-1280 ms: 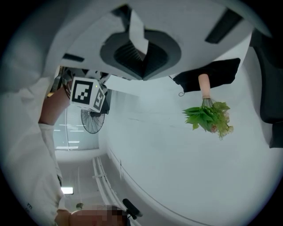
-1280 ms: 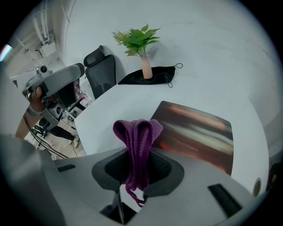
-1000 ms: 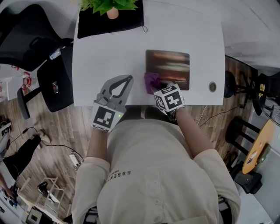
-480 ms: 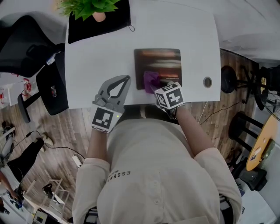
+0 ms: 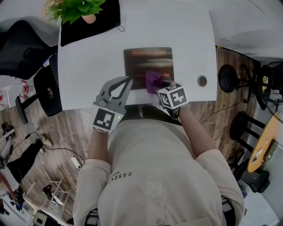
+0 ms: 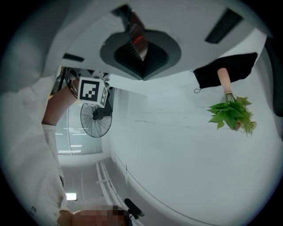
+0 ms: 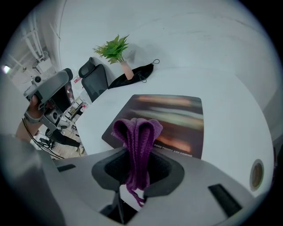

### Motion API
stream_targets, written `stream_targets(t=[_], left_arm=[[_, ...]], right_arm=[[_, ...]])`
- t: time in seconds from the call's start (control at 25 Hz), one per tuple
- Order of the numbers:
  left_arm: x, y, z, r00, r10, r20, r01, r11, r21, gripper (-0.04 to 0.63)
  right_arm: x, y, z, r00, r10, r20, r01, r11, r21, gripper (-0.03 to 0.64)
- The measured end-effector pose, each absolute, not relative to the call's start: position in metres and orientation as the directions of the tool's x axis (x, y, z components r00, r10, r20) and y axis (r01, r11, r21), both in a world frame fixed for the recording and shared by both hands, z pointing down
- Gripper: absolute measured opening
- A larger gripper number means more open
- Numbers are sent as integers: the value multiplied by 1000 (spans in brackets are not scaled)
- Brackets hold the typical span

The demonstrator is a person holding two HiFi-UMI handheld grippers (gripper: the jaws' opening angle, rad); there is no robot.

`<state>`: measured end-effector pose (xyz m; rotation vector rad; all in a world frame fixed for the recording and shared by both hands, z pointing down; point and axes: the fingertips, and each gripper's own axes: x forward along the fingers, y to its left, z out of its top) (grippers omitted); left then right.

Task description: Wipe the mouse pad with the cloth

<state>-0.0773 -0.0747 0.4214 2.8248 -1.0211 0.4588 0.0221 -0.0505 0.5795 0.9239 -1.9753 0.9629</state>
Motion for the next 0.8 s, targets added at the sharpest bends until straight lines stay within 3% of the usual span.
stream_targets(t=[0.8], left_arm=[[-6,-48,415,749,-602,276,-610,-790,-66,2]], right_arm=[[138,-40,586,-448,-334,829,-886,291,-361,100]])
